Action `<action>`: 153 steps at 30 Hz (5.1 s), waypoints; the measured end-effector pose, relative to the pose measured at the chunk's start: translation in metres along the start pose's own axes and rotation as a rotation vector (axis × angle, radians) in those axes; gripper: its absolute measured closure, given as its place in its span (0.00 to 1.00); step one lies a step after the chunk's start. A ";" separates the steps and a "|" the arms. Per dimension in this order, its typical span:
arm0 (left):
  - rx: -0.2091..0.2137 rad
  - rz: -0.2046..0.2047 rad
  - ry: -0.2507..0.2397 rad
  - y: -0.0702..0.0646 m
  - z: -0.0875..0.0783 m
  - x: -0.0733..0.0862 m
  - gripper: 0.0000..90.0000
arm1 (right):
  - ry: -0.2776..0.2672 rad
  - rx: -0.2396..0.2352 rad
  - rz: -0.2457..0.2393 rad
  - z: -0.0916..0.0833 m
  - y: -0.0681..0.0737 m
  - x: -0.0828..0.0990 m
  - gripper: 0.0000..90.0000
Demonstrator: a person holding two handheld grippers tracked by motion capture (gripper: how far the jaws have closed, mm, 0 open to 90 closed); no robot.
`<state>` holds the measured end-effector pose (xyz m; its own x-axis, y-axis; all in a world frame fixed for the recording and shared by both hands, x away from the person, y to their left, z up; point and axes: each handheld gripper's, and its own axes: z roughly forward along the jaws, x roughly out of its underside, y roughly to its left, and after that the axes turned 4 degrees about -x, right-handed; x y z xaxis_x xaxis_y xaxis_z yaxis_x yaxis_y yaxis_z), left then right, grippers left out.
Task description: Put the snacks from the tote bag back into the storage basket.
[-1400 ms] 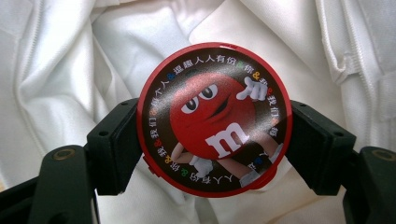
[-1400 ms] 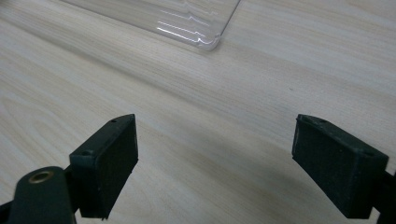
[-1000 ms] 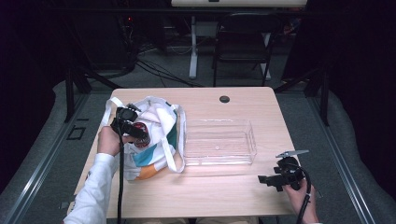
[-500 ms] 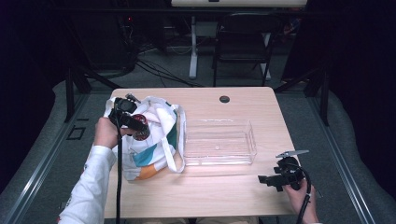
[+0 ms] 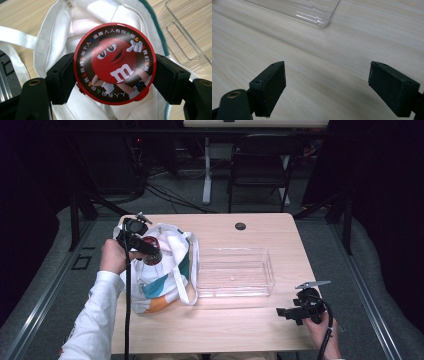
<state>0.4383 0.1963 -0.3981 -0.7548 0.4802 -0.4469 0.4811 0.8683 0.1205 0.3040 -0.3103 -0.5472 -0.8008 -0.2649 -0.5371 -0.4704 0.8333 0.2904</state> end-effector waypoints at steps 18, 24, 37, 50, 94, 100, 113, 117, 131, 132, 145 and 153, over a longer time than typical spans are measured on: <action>0.008 0.060 -0.023 -0.021 -0.018 -0.023 0.29 | -0.003 0.002 -0.001 -0.001 0.000 0.000 0.16; 0.017 0.084 -0.037 -0.030 -0.023 -0.030 0.29 | -0.006 0.001 0.000 -0.001 0.000 0.000 0.16; 0.042 0.139 -0.047 -0.054 -0.025 -0.045 0.29 | -0.009 0.000 0.000 -0.001 0.000 0.000 0.16; 0.079 0.197 -0.059 -0.081 -0.024 -0.057 0.29 | -0.011 0.005 0.002 -0.002 -0.001 0.001 0.16; 0.228 0.276 -0.027 -0.151 0.026 -0.060 0.29 | -0.013 0.004 0.004 -0.005 -0.001 0.003 0.16; 0.241 0.267 -0.011 -0.155 0.037 -0.055 0.29 | -0.013 0.004 0.004 -0.005 -0.001 0.003 0.16; 0.258 0.243 0.024 -0.155 0.059 -0.040 0.29 | -0.013 0.000 0.006 -0.004 -0.001 0.003 0.16; 0.263 0.241 0.038 -0.156 0.065 -0.036 0.29 | -0.013 0.000 0.006 -0.004 -0.001 0.003 0.16; 0.268 0.233 0.085 -0.157 0.086 -0.027 0.29 | -0.012 -0.001 0.006 -0.004 -0.001 0.003 0.16; 0.270 0.232 0.086 -0.157 0.087 -0.027 0.29 | -0.012 0.000 0.005 -0.004 -0.001 0.003 0.16; 0.277 0.240 0.106 -0.160 0.095 -0.026 0.29 | -0.012 -0.002 0.003 -0.004 -0.001 0.003 0.16; 0.272 0.247 0.118 -0.161 0.097 -0.026 0.29 | -0.011 -0.003 0.004 -0.004 -0.001 0.003 0.16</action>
<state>0.4237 0.0315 -0.4917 -0.6401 0.6952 -0.3271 0.7433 0.6680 -0.0348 0.3010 -0.3139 -0.5457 -0.7983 -0.2562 -0.5451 -0.4684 0.8330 0.2945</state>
